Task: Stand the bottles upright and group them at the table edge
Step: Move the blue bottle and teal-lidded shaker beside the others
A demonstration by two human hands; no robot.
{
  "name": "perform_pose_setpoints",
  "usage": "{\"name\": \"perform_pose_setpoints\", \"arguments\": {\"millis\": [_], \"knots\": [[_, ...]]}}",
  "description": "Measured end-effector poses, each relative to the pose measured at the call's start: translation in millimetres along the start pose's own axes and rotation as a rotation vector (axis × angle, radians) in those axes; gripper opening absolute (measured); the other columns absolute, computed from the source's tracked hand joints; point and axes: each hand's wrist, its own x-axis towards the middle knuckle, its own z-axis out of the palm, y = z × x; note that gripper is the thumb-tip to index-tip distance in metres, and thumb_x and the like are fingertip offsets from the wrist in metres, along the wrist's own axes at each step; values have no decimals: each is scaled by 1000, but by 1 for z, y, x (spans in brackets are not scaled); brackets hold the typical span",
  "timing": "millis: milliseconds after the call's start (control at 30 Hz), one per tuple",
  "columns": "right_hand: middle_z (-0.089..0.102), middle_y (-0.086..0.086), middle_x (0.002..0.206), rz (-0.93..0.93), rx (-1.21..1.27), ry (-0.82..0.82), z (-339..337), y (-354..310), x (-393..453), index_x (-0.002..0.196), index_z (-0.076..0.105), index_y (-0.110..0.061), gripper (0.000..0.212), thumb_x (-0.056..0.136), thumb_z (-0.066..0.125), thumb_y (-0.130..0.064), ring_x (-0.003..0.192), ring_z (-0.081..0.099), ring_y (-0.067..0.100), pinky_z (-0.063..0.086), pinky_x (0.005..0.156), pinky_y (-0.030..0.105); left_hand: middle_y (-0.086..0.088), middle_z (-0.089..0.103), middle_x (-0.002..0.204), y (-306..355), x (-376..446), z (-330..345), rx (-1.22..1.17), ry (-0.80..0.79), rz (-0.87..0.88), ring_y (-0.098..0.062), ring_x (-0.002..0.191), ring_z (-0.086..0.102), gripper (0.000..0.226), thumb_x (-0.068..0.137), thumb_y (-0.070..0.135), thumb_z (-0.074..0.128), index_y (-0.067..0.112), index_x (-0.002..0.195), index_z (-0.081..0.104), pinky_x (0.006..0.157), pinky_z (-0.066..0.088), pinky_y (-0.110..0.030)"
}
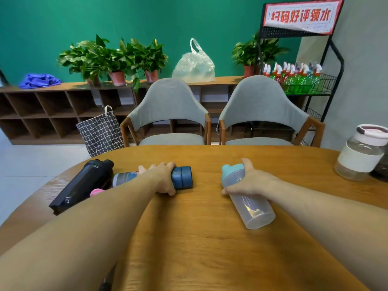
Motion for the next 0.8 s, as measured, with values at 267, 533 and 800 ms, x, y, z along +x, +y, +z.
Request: {"name": "perform_pose_setpoints", "arguments": {"millis": [267, 533, 800], "knots": [[55, 2, 110, -184, 147, 55, 8, 6, -5, 147, 14, -31, 108, 65, 78, -59, 93, 62, 21, 56, 81, 37, 9, 58, 103, -4, -6, -5, -10, 158, 82, -19, 96, 57, 63, 70, 38, 77, 36, 125, 47, 79, 47, -39], [43, 5, 125, -387, 612, 258, -3, 30, -25, 131, 23, -31, 92, 65, 88, -34, 104, 53, 18, 52, 76, 30, 5, 61, 103, 31, -35, -32, -345, 313, 166, -20, 93, 61, 67, 67, 35, 82, 31, 126, 49, 83, 55, -41], [39, -1, 131, -506, 829, 334, -26, 61, -61, 150, 9, -33, 118, 66, 92, -23, 120, 45, 16, 40, 95, 27, 6, 62, 105, 78, -72, -50, -610, 386, 278, -14, 94, 62, 66, 69, 35, 83, 29, 125, 48, 84, 56, -37]]}}
